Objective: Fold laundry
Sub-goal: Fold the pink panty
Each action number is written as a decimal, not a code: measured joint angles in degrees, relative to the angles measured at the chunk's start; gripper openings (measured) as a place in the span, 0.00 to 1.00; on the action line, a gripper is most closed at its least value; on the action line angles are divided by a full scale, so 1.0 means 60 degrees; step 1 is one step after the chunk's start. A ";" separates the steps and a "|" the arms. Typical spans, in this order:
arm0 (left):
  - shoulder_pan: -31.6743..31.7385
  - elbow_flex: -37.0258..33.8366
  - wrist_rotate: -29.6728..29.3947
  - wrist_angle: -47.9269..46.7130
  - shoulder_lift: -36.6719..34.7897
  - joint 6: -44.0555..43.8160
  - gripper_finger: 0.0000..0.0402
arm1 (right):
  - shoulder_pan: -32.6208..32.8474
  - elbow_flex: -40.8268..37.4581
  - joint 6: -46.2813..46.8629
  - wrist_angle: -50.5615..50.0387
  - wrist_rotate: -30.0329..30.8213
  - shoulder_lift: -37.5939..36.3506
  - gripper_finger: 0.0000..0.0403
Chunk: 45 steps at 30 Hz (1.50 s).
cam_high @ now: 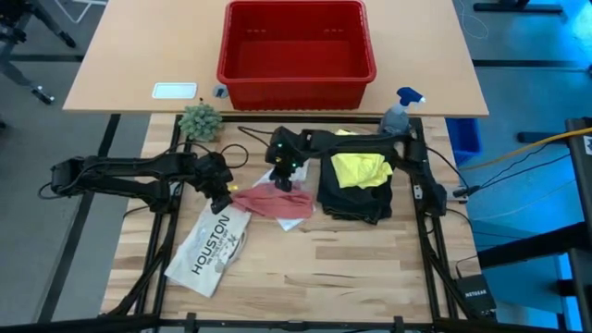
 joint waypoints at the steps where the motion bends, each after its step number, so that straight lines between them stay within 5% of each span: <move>1: 0.0000 0.0000 -0.0007 0.0018 0.0000 0.0073 0.00 | -0.0045 -0.0004 0.0191 0.0075 -0.0130 0.0107 0.03; 17: 0.0004 0.0004 -0.0011 0.0002 -0.0003 0.0985 0.00 | 0.0094 0.0007 0.0978 0.0327 -0.0442 0.0516 0.00; 26: 0.0004 0.0004 -0.0008 0.0005 -0.0001 0.1030 0.00 | 0.0404 0.0009 0.1054 0.0200 -0.1701 0.0721 0.00; 31: 0.0004 0.0004 0.0008 -0.0002 0.0000 0.1195 0.00 | 0.0775 0.0007 0.1141 0.0179 -0.3478 0.0738 0.00; 39: 0.0004 0.0004 0.0006 0.0004 -0.0004 0.1024 0.00 | 0.0723 0.0141 0.1548 0.0842 -0.0876 0.0631 0.00; 45: 0.0004 0.0004 0.0004 0.0299 -0.0004 0.0622 0.00 | 0.0666 0.0145 0.1746 0.0977 -0.0311 0.0670 0.00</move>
